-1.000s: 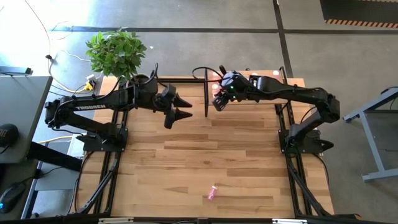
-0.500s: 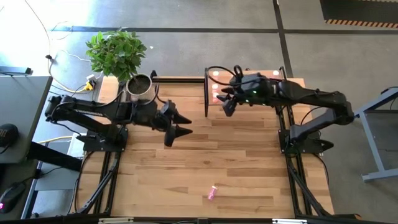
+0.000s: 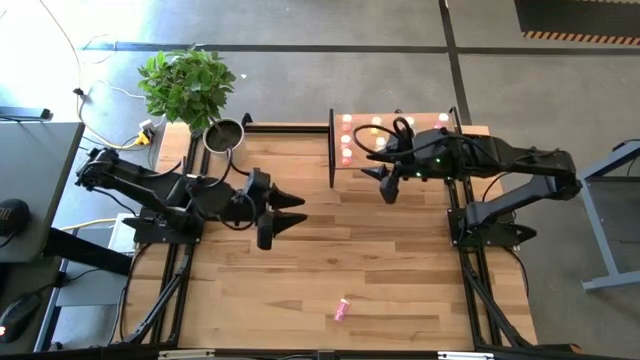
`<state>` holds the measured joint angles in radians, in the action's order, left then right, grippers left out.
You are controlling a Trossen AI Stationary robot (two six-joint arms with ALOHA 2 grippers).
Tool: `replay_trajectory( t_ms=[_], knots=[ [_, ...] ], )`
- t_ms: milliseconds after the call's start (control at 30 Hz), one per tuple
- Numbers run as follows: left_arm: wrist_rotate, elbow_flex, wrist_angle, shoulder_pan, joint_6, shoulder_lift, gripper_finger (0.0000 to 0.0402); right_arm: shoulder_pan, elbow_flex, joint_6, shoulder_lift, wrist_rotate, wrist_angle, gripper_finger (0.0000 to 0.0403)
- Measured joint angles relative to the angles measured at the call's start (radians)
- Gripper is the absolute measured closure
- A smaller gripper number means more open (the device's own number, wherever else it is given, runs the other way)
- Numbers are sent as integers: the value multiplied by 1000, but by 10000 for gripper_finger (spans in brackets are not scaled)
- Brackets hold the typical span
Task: Pick and place medicine bottles onto shelf by color
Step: Put the purple pill bottle on the shelf aligned with the other purple pill bottles
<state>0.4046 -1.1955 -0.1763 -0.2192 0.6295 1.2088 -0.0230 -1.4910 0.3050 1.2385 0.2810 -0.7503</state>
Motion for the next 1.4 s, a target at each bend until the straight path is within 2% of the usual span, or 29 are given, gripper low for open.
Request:
replay_trajectory(
  t_ms=[267, 367, 567, 833, 1033, 1400],
  knots=[
    [147, -172, -110, -109, -1, 132, 165, -11, 0, 35, -16, -13, -116, 231],
    [186, -214, -168, -146, 46, 207, 165, -31, 0, 37, -16, -18, -147, 231],
    [212, -222, -173, -195, 192, 357, 165, -45, 0, 38, -16, 4, -191, 231],
    [208, -223, -163, -241, 326, 544, 165, -43, 0, 69, -16, 4, -211, 231],
    [169, -222, -118, -264, 417, 663, 165, -43, 0, 69, -16, 9, -211, 231],
    [123, -223, 20, -286, 429, 818, 165, -43, 0, 79, -16, 51, -211, 231]
  ],
)
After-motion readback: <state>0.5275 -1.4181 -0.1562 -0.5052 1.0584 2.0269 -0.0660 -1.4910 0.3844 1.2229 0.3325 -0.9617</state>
